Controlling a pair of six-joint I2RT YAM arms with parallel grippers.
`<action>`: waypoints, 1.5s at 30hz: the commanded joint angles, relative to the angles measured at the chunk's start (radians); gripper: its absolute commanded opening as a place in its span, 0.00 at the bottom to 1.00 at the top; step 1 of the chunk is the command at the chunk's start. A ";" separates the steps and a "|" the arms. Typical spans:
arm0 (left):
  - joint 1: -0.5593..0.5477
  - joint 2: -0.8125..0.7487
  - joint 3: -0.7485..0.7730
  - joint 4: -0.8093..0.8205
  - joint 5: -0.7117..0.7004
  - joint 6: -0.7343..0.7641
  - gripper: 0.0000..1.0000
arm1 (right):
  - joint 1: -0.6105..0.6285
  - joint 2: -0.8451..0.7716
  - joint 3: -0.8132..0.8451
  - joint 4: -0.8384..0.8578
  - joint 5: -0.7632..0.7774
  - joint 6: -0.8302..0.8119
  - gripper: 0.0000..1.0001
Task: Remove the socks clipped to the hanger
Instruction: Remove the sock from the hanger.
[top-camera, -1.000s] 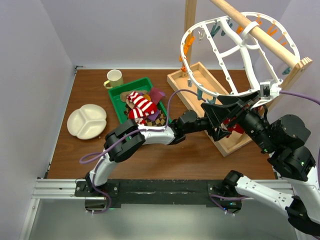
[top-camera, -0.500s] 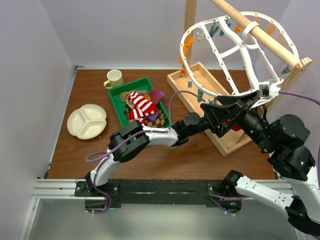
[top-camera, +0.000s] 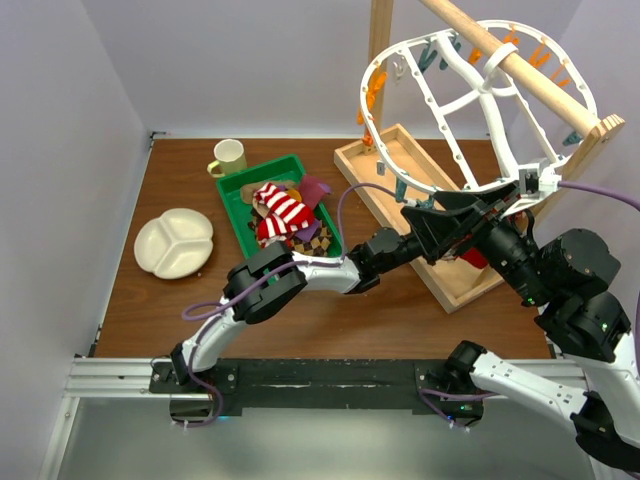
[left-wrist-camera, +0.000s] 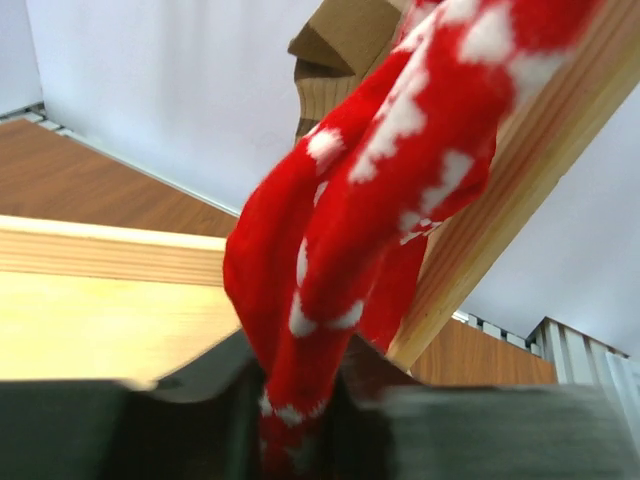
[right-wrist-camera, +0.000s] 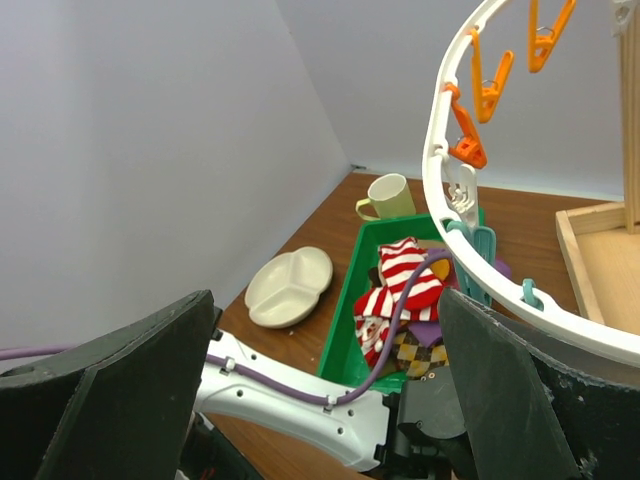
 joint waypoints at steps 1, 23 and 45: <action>-0.006 -0.060 -0.028 0.090 -0.006 -0.002 0.17 | 0.000 -0.006 0.000 0.014 0.031 -0.022 0.98; 0.141 -0.505 -0.525 0.338 0.392 -0.191 0.00 | 0.000 -0.002 -0.043 0.066 0.049 -0.026 0.98; 0.372 -0.660 -0.646 0.258 0.425 -0.344 0.00 | 0.000 0.075 -0.044 0.141 -0.019 -0.025 0.98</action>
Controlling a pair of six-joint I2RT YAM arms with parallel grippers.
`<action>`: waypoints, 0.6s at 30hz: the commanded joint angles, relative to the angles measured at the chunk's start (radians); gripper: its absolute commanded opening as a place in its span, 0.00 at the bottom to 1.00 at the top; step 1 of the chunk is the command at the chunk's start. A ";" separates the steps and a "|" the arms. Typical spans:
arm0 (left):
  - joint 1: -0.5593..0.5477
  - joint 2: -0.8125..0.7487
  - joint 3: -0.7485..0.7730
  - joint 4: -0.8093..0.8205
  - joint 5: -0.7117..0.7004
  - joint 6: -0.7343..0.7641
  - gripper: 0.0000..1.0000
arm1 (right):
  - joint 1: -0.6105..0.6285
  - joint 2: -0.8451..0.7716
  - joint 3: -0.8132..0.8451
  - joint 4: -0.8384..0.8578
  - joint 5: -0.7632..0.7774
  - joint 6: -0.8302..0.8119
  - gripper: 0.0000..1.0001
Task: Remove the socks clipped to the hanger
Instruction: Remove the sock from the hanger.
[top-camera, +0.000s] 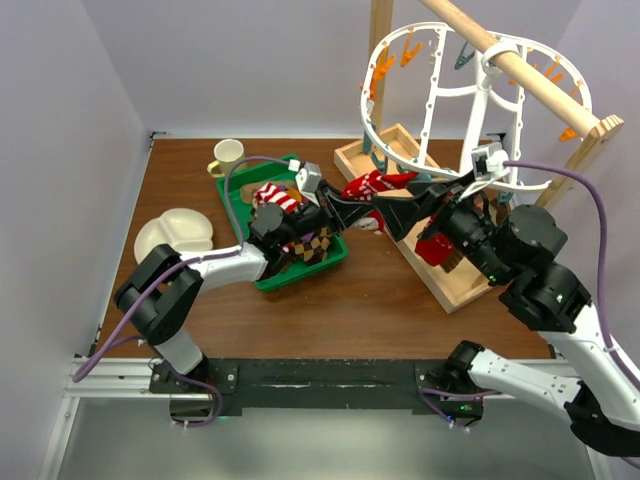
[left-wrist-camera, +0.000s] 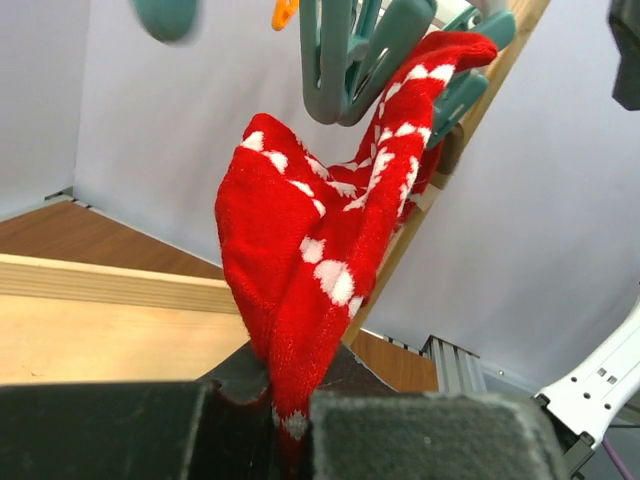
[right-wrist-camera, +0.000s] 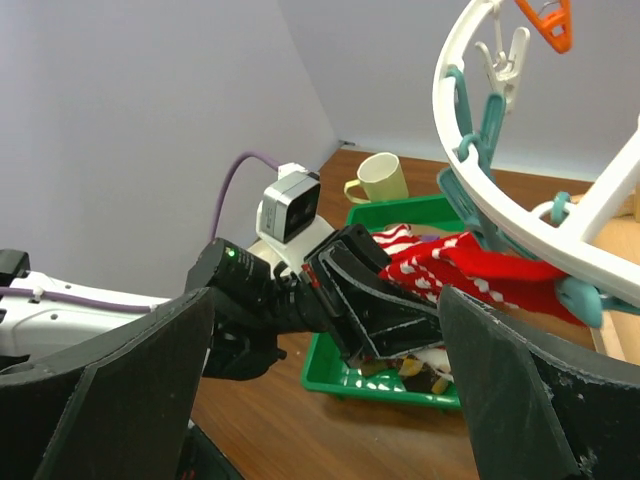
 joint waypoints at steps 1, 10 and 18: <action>0.017 -0.025 -0.006 0.022 0.033 -0.058 0.00 | 0.000 -0.058 -0.020 0.045 -0.008 -0.007 0.99; 0.017 -0.005 -0.007 0.017 0.065 -0.107 0.00 | 0.000 -0.187 -0.155 0.036 0.053 0.033 0.98; 0.017 -0.016 -0.048 0.031 0.099 -0.147 0.00 | 0.000 -0.379 -0.385 0.192 0.202 0.059 0.95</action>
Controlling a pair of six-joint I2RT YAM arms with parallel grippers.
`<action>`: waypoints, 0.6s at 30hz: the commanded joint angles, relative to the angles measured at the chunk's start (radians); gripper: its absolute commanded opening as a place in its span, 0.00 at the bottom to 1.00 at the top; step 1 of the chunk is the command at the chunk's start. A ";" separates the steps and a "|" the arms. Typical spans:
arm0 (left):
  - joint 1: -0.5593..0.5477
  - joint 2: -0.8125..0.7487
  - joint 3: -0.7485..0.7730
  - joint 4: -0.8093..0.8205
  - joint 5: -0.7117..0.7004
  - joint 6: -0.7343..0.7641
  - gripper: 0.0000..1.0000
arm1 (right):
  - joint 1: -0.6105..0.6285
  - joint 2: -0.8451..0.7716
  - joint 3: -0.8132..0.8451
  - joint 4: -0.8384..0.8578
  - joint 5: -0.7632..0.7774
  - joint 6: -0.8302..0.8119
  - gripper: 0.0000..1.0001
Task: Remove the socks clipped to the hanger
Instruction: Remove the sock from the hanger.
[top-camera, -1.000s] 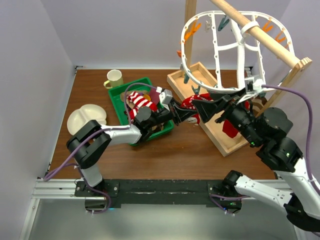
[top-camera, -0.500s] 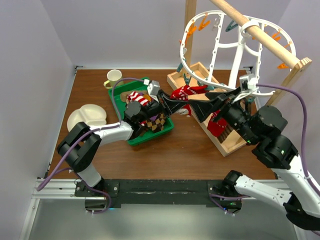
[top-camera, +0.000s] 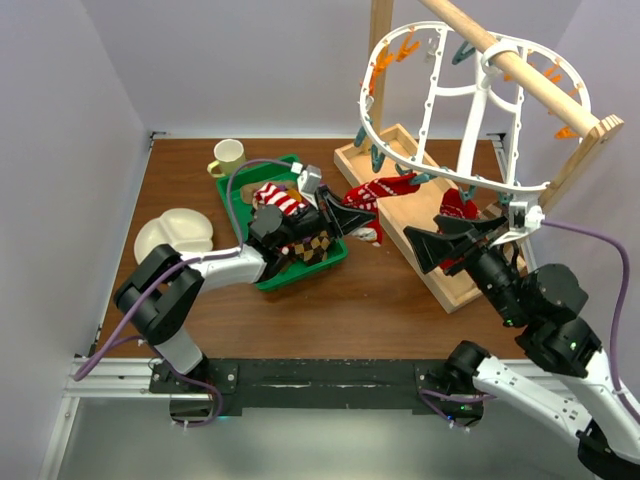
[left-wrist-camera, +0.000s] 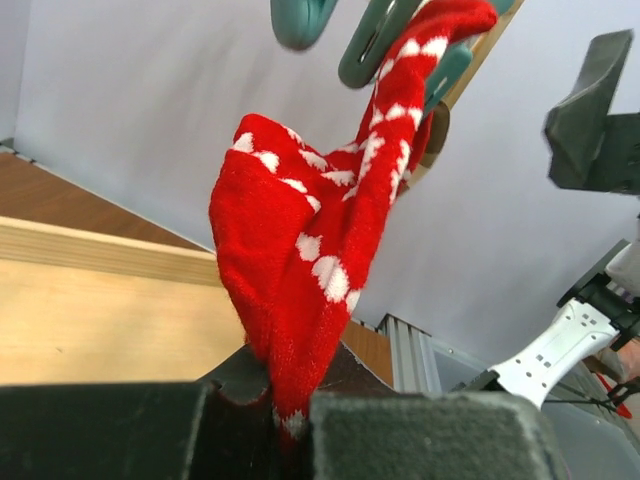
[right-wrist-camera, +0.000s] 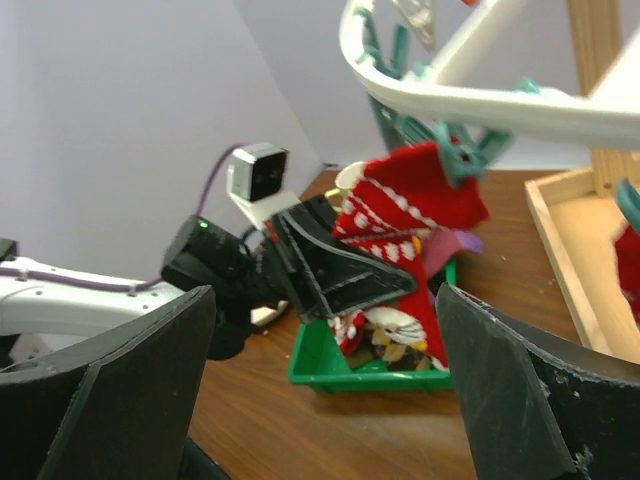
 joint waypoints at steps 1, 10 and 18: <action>0.003 -0.022 -0.027 0.036 0.030 -0.037 0.00 | 0.000 -0.064 -0.124 0.148 0.120 0.016 0.95; 0.003 -0.039 -0.050 0.041 0.047 -0.044 0.00 | 0.000 0.009 -0.202 0.314 0.278 -0.042 0.89; 0.001 -0.037 -0.052 0.048 0.061 -0.060 0.00 | 0.000 0.074 -0.247 0.506 0.357 -0.084 0.83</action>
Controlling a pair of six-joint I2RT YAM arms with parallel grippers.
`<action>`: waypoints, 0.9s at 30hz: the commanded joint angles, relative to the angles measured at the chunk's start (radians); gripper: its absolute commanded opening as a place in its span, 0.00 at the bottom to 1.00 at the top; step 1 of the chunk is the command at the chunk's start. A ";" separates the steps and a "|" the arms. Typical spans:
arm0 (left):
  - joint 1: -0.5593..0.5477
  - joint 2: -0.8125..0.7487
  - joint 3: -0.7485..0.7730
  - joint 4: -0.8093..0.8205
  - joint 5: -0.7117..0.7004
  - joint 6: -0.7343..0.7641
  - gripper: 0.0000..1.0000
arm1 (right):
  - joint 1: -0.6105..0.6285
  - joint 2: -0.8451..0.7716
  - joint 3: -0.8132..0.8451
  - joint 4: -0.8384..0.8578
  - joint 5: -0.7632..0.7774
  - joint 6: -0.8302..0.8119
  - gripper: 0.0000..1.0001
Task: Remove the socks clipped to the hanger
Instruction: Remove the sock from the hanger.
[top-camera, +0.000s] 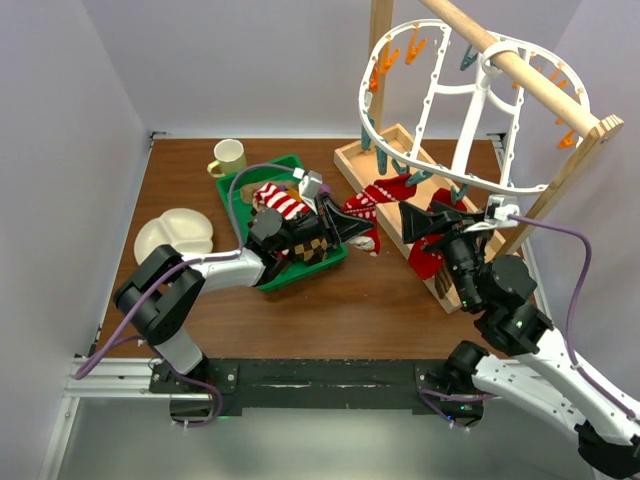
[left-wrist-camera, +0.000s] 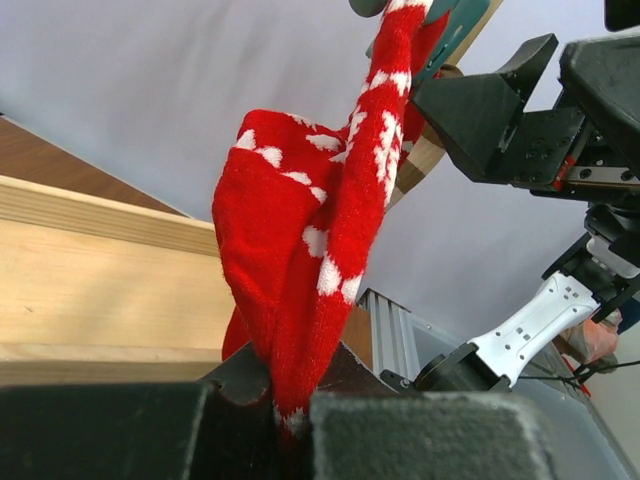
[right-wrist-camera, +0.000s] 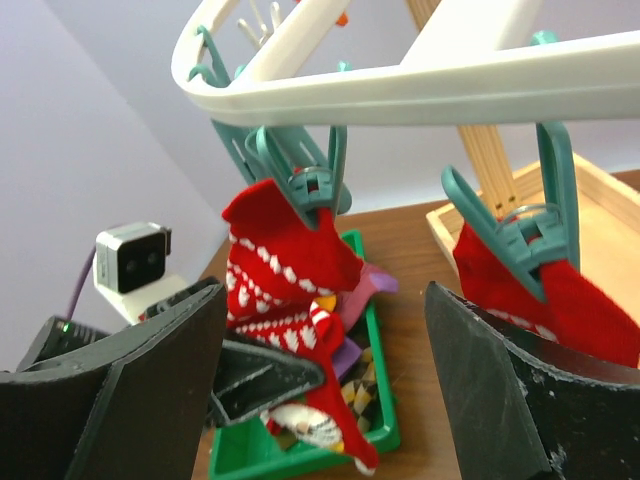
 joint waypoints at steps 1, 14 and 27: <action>0.000 -0.037 -0.006 0.049 0.023 -0.018 0.00 | 0.001 0.024 -0.013 0.182 0.088 -0.037 0.83; 0.001 -0.043 -0.015 0.051 0.033 -0.018 0.00 | 0.000 0.128 0.003 0.335 0.121 -0.063 0.77; 0.001 -0.044 -0.015 0.043 0.040 -0.017 0.00 | 0.000 0.165 0.021 0.404 0.145 -0.073 0.68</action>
